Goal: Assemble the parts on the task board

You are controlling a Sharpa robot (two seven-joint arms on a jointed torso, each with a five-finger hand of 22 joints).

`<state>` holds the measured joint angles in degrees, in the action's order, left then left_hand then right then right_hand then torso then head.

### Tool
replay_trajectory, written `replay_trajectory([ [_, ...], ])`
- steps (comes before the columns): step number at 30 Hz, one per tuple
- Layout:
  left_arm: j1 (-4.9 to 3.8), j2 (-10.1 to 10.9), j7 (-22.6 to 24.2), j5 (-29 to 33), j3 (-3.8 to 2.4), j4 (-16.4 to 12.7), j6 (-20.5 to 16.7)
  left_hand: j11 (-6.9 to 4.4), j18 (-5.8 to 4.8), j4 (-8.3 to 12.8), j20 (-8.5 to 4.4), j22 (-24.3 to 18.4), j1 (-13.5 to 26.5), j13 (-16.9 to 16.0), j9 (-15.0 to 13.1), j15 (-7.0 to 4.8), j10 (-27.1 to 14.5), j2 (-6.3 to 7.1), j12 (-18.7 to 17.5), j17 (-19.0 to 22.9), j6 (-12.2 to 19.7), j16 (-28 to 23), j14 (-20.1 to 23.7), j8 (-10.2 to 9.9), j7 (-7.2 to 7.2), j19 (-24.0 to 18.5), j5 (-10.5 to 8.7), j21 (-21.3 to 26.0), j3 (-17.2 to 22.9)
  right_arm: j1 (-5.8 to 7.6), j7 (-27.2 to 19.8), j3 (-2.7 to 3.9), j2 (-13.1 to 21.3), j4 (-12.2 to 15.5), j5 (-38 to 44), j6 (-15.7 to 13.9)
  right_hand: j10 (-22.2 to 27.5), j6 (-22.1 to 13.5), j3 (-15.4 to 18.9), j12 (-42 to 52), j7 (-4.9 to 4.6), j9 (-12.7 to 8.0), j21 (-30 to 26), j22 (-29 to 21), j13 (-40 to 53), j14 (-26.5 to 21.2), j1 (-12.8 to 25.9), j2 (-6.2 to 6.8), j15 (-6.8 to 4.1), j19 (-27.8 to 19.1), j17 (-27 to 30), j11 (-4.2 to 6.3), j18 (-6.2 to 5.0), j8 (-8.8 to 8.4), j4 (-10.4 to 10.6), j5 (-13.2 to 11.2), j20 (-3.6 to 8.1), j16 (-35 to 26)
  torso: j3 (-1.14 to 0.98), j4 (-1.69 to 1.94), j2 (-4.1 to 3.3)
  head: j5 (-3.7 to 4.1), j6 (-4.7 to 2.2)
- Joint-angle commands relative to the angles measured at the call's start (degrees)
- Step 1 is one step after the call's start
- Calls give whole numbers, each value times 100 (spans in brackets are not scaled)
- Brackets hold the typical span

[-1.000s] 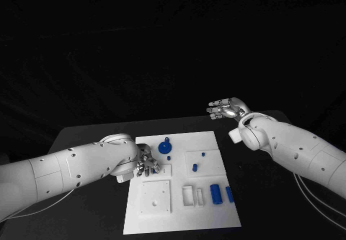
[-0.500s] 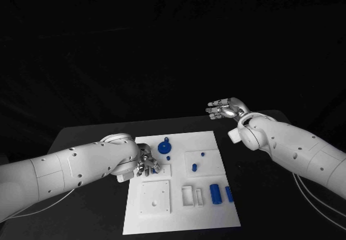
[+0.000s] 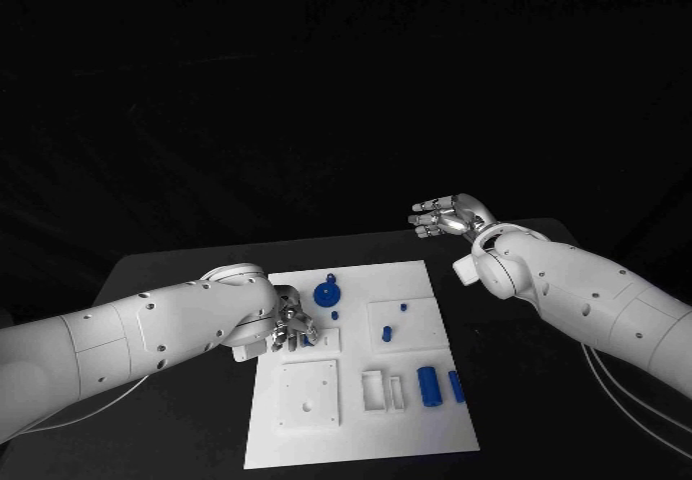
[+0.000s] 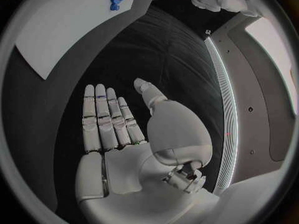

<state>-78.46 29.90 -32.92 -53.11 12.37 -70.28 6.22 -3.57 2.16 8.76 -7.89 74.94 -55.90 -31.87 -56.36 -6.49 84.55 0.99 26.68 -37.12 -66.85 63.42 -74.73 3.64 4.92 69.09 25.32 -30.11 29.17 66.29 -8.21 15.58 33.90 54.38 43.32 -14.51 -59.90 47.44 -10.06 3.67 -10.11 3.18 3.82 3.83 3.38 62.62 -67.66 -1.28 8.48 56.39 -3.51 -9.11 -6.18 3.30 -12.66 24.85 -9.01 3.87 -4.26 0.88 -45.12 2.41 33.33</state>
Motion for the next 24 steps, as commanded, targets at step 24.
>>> replay_trajectory([
  [24,27,-56,21,-7,15,-30,-30,-87,-95,151,24,101,-38,58,20,-32,205,41,258,-27,-800,50,-113,25,-662,173,-498,285,396,-11,-48,4,-24,-3,55,70,53,-50,-42,-25,-16,-8,25,-8,-9,-62,-51,24,5,-31,7,-2,-66,-19,-25,-35,0,-29,4,3,3,33,-1],
])
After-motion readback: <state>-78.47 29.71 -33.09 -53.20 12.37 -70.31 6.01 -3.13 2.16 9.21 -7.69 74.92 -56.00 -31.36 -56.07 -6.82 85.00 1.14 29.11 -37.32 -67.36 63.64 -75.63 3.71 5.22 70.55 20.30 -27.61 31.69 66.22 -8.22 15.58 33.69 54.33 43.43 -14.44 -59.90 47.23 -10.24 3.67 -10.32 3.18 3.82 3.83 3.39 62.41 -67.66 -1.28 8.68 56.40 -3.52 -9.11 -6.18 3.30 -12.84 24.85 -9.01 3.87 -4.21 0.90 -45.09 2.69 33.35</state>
